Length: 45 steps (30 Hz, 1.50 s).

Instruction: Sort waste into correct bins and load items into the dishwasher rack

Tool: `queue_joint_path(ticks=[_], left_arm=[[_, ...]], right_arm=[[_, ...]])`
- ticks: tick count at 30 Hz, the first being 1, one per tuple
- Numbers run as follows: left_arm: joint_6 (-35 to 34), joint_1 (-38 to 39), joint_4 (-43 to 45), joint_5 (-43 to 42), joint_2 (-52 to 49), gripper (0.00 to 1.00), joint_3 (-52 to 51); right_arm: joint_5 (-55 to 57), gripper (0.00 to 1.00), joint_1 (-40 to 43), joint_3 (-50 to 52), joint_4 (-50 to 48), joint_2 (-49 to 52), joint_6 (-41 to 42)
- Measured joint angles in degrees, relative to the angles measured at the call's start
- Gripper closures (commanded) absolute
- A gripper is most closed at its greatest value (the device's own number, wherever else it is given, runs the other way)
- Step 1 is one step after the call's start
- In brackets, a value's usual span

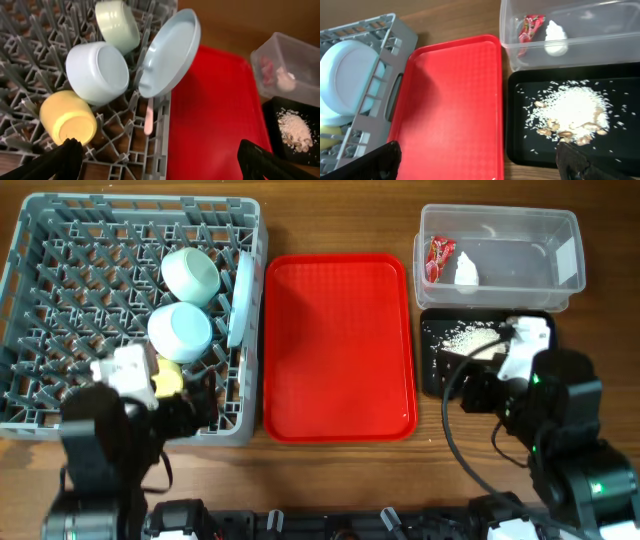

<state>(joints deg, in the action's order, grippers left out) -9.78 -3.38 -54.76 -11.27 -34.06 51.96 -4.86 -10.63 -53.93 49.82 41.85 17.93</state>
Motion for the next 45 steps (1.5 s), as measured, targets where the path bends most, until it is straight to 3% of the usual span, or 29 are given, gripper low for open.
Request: queue_joint_path(ticks=[5,18,22,25,29,37,45], left_arm=[[0.3,0.0,-0.4,-0.6,5.3,0.00,-0.8],[0.5,0.0,-0.5,-0.6,5.4,0.00,-0.9],[0.5,0.0,-0.5,-0.6,5.4,0.00,-0.9],[0.5,0.0,-0.5,-0.6,5.4,0.00,-0.9],[0.5,0.0,-0.5,-0.6,5.4,0.00,-0.9],[0.5,0.0,-0.6,-0.6,5.4,0.00,-1.0],[0.5,0.0,-0.5,-0.6,5.4,0.00,-1.0]], right_arm=[[0.9,0.00,0.0,0.2,0.5,0.3,0.0],[1.1,0.00,0.0,0.2,0.7,12.8,0.0],[2.3,0.00,0.0,0.5,0.1,12.2,-0.3],[3.5,0.00,0.0,2.9,-6.7,6.6,-4.0],[3.9,0.00,0.0,12.4,-18.1,-9.5,-9.1],[3.9,0.00,0.0,32.7,-38.4,-31.7,-10.7],[3.9,0.00,1.9,46.7,-58.8,-39.2,-10.1]])
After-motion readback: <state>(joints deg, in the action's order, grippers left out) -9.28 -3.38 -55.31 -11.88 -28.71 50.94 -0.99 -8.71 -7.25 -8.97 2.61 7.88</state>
